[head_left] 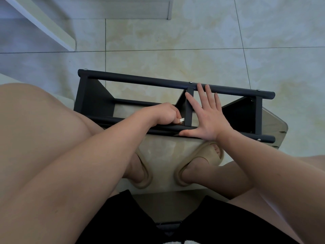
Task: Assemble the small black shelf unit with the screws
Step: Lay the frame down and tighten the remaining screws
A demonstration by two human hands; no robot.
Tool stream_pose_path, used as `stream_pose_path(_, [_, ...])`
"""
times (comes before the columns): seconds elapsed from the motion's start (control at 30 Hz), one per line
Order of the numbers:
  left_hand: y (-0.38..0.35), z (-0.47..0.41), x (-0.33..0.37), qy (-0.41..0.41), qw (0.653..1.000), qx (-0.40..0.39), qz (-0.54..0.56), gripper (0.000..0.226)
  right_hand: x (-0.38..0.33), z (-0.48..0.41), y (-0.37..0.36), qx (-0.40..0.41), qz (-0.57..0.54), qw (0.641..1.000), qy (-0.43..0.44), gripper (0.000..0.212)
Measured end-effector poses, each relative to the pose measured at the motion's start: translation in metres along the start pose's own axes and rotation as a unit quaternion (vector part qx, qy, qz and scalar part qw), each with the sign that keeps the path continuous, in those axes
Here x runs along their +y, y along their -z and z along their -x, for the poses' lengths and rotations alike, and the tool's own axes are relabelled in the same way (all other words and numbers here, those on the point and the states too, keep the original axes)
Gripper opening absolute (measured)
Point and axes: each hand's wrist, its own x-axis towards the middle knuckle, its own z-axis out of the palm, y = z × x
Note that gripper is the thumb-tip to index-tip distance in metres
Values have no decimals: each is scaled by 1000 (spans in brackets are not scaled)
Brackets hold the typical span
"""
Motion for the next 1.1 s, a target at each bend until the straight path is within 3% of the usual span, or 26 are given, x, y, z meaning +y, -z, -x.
stream_pose_path(0.23, [1, 1, 3, 9, 999, -5, -31, 19, 2, 0, -1, 0, -1, 1000, 5, 127])
stream_pose_path(0.3, [6, 6, 8, 13, 995, 1, -101, 8, 1, -3, 2, -17, 3, 1000, -1, 128])
stream_pose_path(0.37, [21, 11, 17, 29, 976, 30, -213, 19, 3, -7, 10, -56, 0, 998, -13, 132])
stream_pose_path(0.43, [44, 17, 28, 28, 964, 70, -255, 22, 6, -13, 25, -89, -31, 995, -29, 133])
stream_pose_path(0.63, [89, 7, 56, -57, 944, 218, -240, 14, 30, -42, 64, -23, -36, 994, -100, 72])
stream_pose_path(0.73, [95, -11, 47, -23, 945, 204, -253, 16, 48, -48, 69, -91, 14, 981, -172, 60])
stream_pose_path(0.83, [99, -25, 39, 3, 956, 187, -227, 22, 56, -54, 65, -89, 35, 974, -208, 44])
stream_pose_path(1.0, [95, -27, 42, 13, 960, 143, -242, 25, 43, -63, 65, -104, 79, 975, -180, 30])
stream_pose_path(1.1, [101, -21, 40, 5, 957, 170, -234, 18, 34, -63, 72, -66, 102, 979, -165, 30])
